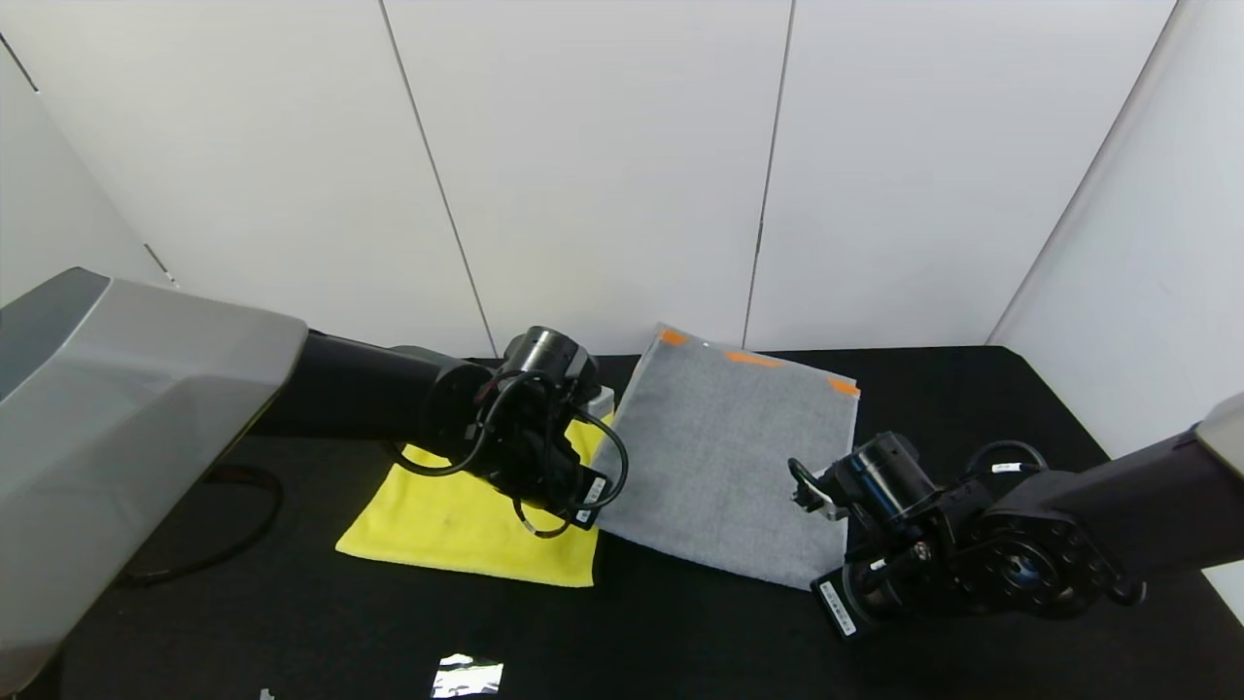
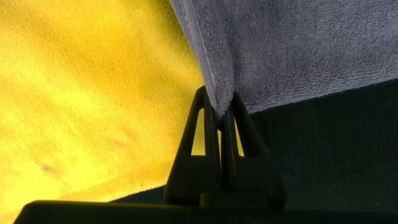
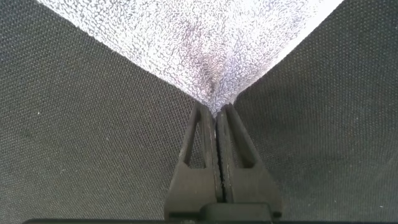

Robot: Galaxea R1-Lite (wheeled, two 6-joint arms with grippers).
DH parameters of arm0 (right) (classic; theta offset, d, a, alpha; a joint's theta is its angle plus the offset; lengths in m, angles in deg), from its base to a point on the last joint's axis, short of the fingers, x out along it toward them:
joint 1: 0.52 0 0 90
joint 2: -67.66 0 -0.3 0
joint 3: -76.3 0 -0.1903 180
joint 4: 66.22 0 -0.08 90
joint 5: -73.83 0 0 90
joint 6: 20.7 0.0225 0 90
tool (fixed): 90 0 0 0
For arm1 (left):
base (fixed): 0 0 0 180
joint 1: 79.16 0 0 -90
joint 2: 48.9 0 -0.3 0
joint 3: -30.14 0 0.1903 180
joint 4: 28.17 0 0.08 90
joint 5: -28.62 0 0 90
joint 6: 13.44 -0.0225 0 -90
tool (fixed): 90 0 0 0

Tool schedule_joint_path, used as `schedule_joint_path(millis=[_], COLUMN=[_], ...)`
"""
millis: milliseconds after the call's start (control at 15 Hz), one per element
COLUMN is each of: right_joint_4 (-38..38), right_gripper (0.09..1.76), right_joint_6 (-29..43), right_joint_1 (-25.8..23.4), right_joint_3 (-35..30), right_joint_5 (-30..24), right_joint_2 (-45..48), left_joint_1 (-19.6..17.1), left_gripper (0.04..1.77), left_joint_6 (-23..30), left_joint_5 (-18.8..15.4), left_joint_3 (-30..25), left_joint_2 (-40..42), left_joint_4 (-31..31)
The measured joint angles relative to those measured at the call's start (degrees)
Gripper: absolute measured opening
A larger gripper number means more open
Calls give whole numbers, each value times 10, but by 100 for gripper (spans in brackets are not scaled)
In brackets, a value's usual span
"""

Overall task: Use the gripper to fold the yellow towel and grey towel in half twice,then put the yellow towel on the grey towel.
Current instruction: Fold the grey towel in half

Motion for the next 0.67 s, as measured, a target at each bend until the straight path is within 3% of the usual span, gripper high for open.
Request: schedule_joint_path(millis=[400,667], right_joint_4=[13,77], right_gripper=[13,13], right_joint_6=[8,18], right_joint_1=[0,2], right_joint_3=[-3,-4], right_joint_5=[-5,-29], right_joint_2=[31,73], left_joint_1=[1,8], left_gripper=[14,14], left_joint_6=[2,4], left_joint_5=[-7,-7], left_joint_3=[-4,-4], left_joint_2=[14,36], left_joint_4=[11,85])
